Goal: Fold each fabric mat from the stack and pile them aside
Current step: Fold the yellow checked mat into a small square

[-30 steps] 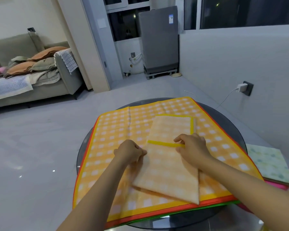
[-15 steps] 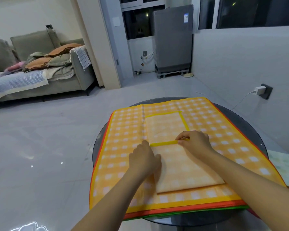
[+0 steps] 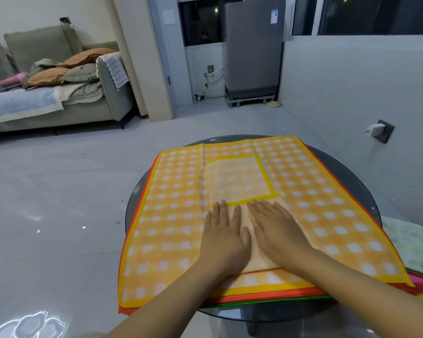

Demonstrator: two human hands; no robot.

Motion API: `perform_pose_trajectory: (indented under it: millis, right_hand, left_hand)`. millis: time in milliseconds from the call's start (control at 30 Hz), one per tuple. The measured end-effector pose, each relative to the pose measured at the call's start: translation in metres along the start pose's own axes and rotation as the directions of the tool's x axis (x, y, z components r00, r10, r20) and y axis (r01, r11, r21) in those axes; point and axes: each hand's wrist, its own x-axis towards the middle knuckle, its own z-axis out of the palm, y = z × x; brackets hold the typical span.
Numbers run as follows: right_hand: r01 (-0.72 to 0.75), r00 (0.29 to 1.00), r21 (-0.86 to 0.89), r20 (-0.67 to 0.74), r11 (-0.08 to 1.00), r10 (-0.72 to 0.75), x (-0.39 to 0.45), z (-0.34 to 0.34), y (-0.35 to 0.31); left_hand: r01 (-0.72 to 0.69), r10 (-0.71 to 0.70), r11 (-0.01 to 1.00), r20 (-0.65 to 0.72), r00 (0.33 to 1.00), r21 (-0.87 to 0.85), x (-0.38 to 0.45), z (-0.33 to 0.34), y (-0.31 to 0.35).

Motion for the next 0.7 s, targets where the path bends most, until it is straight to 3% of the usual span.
perform_pose_trajectory:
  millis: [100,367,467,533,600,700]
  right_hand:
    - [0.035,0.984,-0.025,0.174,0.999,-0.03,-0.011,0.002,0.009]
    - [-0.116,0.968,-0.098,0.213,0.988,0.135,-0.017,-0.008,0.042]
    - [-0.093,0.975,-0.185,0.184,0.978,0.127,-0.015,-0.012,0.041]
    - [-0.029,0.992,-0.246,0.116,0.969,0.059,-0.009,-0.017,0.041]
    - [0.051,0.997,-0.185,0.074,0.981,-0.038,0.0,-0.023,0.043]
    - [0.077,0.993,0.125,0.08,0.989,-0.087,0.016,-0.025,0.047]
  left_hand:
    - [0.0,0.0,1.0,0.003,1.0,0.004,-0.001,0.0,-0.001]
    - [-0.038,0.038,0.999,0.001,0.999,0.013,-0.002,-0.001,-0.008]
    - [-0.047,0.048,0.998,-0.012,0.999,0.05,-0.001,-0.006,-0.012]
    - [-0.064,0.077,0.992,-0.119,0.99,0.11,0.001,-0.011,-0.011]
    - [-0.089,0.11,0.992,-0.254,0.961,0.092,0.009,-0.013,-0.007]
    - [-0.108,0.084,0.993,-0.351,0.933,-0.049,0.024,-0.015,-0.004]
